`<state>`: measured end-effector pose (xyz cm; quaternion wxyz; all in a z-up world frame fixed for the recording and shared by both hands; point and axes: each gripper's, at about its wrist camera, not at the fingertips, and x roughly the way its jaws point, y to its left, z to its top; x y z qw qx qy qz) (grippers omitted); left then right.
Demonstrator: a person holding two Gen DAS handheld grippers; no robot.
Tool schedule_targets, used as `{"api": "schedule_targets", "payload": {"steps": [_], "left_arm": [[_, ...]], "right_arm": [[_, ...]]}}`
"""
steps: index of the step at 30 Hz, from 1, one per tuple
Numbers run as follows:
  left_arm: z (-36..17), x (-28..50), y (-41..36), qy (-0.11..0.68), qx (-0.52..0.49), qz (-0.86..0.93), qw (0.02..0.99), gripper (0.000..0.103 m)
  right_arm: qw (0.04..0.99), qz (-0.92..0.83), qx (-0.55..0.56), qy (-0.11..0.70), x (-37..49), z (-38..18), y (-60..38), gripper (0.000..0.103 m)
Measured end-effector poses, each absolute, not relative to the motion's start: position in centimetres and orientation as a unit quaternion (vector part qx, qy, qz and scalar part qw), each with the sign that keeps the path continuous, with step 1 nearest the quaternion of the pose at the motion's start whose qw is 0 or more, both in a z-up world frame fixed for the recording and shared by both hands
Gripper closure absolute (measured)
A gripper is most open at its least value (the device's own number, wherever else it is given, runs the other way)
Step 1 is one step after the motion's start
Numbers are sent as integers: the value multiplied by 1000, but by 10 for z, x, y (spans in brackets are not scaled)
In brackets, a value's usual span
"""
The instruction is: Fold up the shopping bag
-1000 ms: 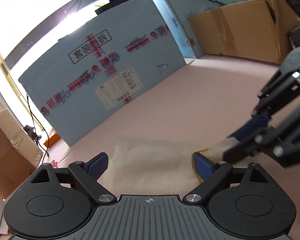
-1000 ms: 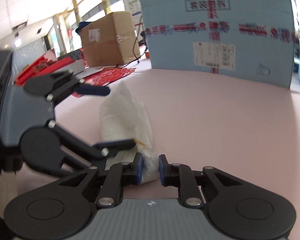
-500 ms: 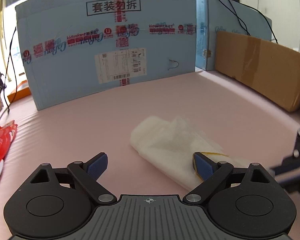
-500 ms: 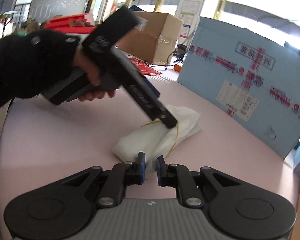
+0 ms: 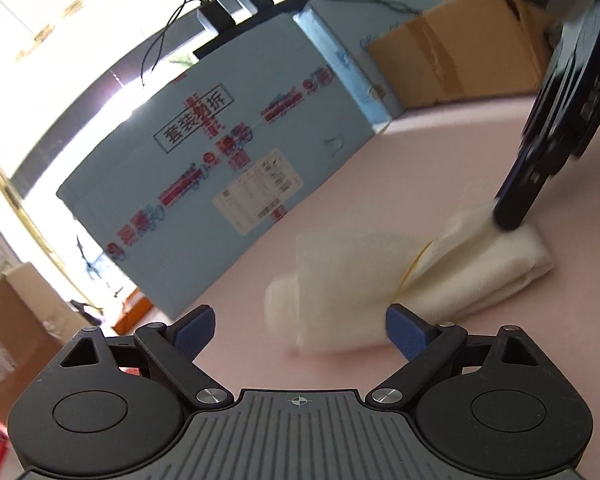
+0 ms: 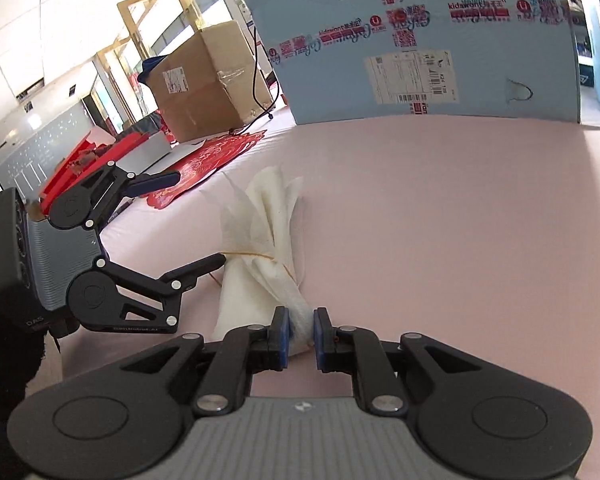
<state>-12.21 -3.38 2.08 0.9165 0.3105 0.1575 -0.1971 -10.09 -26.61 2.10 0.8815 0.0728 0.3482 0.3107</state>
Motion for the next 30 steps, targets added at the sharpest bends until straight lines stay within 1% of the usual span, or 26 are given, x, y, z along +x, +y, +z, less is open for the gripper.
{"api": "schedule_targets", "payload": {"steps": [3,5,7,8,9,10,11,14,15,17,22,25,26,28,29,30], "left_arm": [[36,-121,-24,150,253,-217,931,8],[38,-117,-22,151,210,-202,945,7],[35,-108,-21,161,162,-182,956,6],[33,-102,-18,172,131,-172,961,6],[30,-96,-16,182,100,-162,965,6],[28,-90,-13,192,72,-151,967,6],[26,-86,-11,200,51,-142,968,6],[22,-70,-1,228,-20,-150,962,5],[19,-63,1,241,-40,-150,958,5],[14,-53,5,264,-74,-153,949,5],[4,-47,6,296,-113,-157,935,5],[2,-52,4,295,-117,-156,936,5],[2,-53,4,295,-117,-158,935,6],[2,-54,1,297,-115,-166,933,11],[3,-55,0,297,-112,-166,934,16],[3,-56,0,297,-109,-162,935,24]], "right_arm": [[892,298,61,336,-97,23,-269,88],[896,292,57,330,-97,24,-269,85],[902,280,59,323,-97,24,-269,84],[904,275,63,322,-98,24,-269,80],[904,273,68,322,-99,25,-270,71],[904,273,79,320,-101,25,-272,65],[903,273,88,320,-104,26,-275,54],[897,285,106,320,-108,28,-277,44],[894,291,108,322,-108,28,-276,42],[889,304,90,330,-110,27,-268,40],[906,264,-30,330,-117,26,-237,39],[916,229,-34,327,-113,25,-238,39],[918,225,-18,326,-111,24,-242,40],[919,226,15,323,-107,24,-249,50],[920,225,28,321,-105,24,-252,57],[921,222,35,319,-105,23,-254,59]]}}
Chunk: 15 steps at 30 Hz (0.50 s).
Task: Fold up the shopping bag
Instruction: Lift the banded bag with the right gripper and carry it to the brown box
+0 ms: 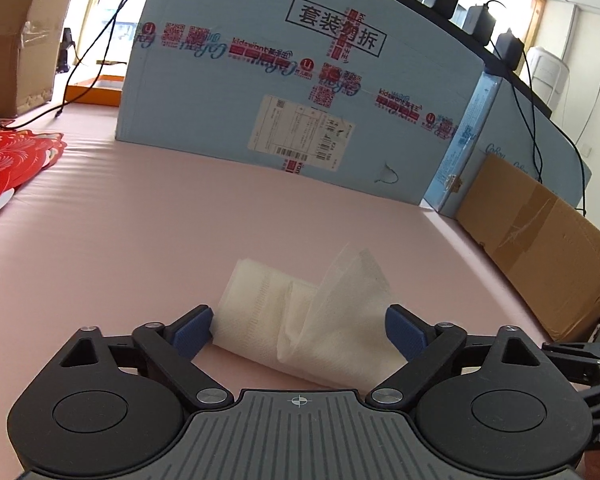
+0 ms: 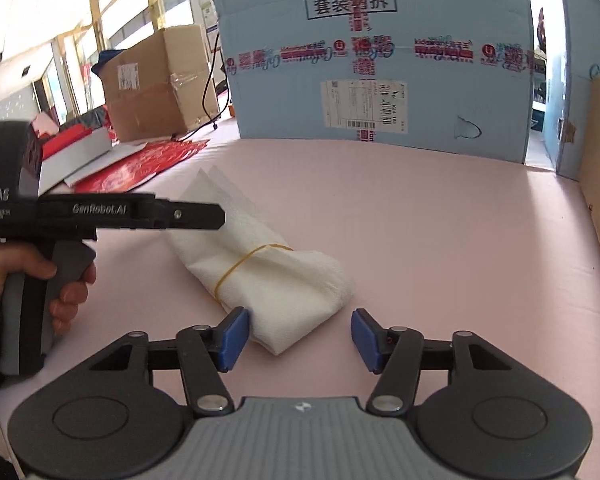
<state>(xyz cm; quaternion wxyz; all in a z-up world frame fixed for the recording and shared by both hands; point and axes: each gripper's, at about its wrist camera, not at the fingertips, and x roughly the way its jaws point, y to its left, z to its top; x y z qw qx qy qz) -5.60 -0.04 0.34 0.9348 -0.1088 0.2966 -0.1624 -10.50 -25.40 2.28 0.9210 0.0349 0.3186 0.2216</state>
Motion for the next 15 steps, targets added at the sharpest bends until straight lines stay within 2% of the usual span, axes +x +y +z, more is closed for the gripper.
{"api": "schedule_targets", "payload": {"steps": [3,4,9,15], "left_arm": [[5,-57,3,294,-117,-156,936,41],[6,-58,4,292,-123,-158,935,43],[25,-73,-4,249,-132,-182,942,45],[59,-81,-44,162,-140,-258,942,45]], "right_arm": [[924,214,49,313,-104,23,-260,63],[927,210,53,307,-105,25,-263,63],[944,200,63,254,-116,45,-277,65],[979,146,75,120,-154,88,-317,65]]}}
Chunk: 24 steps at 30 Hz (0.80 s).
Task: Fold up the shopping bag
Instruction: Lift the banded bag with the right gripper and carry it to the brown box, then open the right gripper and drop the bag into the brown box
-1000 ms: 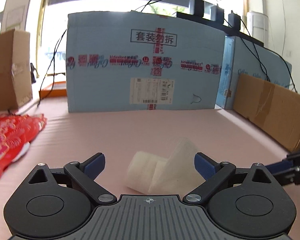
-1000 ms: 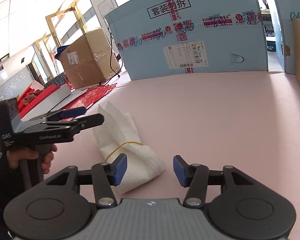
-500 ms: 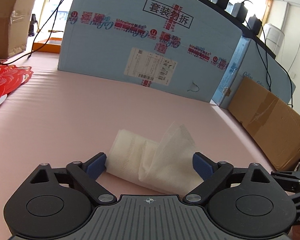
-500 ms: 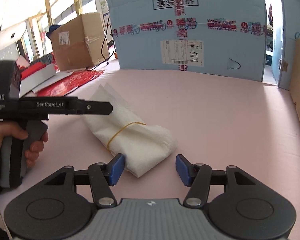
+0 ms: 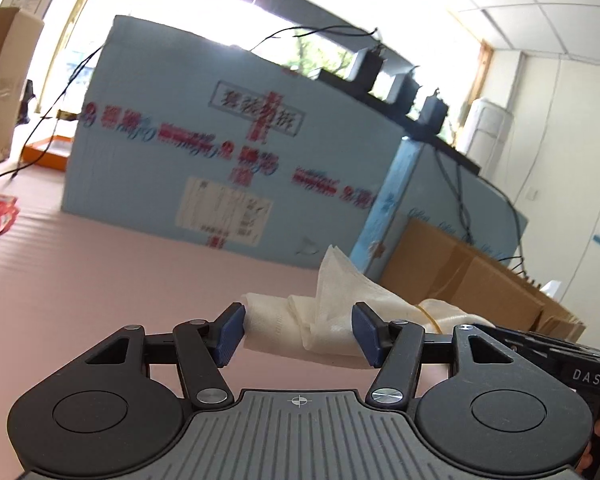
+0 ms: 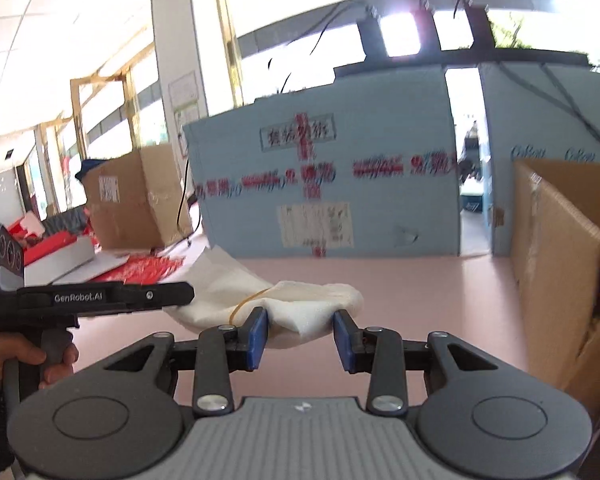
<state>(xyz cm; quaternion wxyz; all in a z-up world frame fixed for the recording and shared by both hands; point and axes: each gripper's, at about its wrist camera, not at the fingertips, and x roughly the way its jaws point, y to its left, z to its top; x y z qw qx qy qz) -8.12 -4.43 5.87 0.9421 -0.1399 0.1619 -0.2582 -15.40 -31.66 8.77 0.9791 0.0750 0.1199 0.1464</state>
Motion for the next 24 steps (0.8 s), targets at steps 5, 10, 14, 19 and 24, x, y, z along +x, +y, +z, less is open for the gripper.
{"api": "schedule_targets", "payload": {"steps": [5,10,14,19,24], "left_arm": [[95,-74,-110,96,-116,-333,931,45],[118,-57,-188,68,-87,-399,911,45],[124,-44,-254,64,-54,-436,896,45],[113,-21,-316,103,-10,-455,885,45],[101,-16,-334,132,22,-455,880,45]], "right_arm": [[994,75,83,19,-185,113,-364,65],[995,-16,93,-33,-201,120,-415,65],[990,-89,98,-54,-204,118,-457,64],[985,-138,96,-36,-185,114,-495,64],[983,-151,102,0,-162,104,-512,63]]}}
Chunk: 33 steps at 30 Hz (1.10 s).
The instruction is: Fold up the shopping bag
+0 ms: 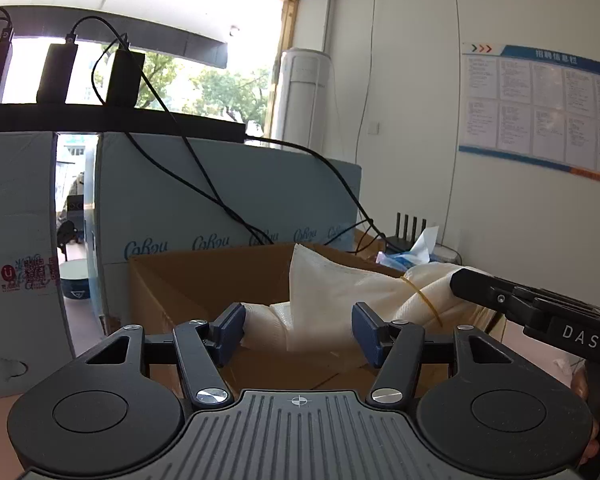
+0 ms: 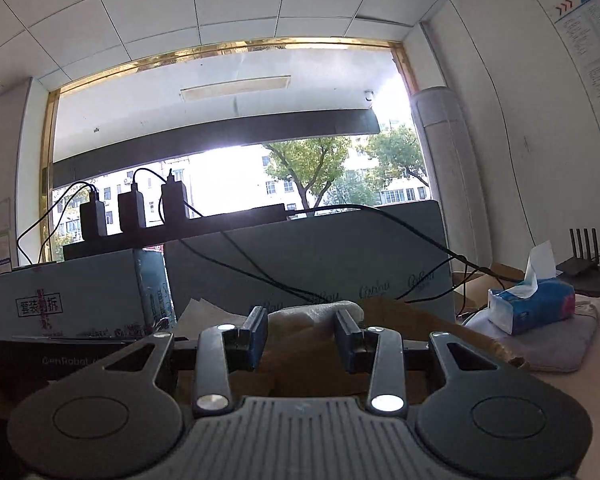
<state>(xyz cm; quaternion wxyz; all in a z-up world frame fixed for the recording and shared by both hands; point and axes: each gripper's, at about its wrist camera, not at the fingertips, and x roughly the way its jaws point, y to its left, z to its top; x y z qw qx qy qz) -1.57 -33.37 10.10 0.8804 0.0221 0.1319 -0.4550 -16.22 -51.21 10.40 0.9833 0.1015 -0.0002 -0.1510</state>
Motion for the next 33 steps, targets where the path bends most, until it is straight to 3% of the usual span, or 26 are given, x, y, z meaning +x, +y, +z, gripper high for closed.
{"api": "schedule_targets", "payload": {"steps": [4,7,9,11,12,16,18,24,33], "left_arm": [[94,-14,-338,141,39,-451,880,44],[92,-15,-337,135,44,-447,883,24],[93,-17,-332,114,41,-441,889,10],[93,-22,-322,93,30,-429,898,4],[95,-24,-315,86,22,-424,902,3],[103,-34,-278,59,-18,-403,913,1],[108,-39,-258,49,-28,-392,918,0],[109,-63,-187,41,-11,-355,934,0],[88,-89,-73,60,4,-235,970,0]], "right_arm": [[982,-155,107,23,-150,99,-518,63],[981,-163,96,44,-154,97,-518,60],[979,-174,90,49,-158,99,-508,38],[977,-192,80,43,-161,102,-501,21],[976,-200,76,39,-163,104,-497,19],[977,-202,61,20,-172,116,-472,17],[982,-184,46,4,-176,125,-453,11],[992,-120,17,-17,-176,140,-379,5],[999,-23,-5,23,-152,133,-272,2]]}}
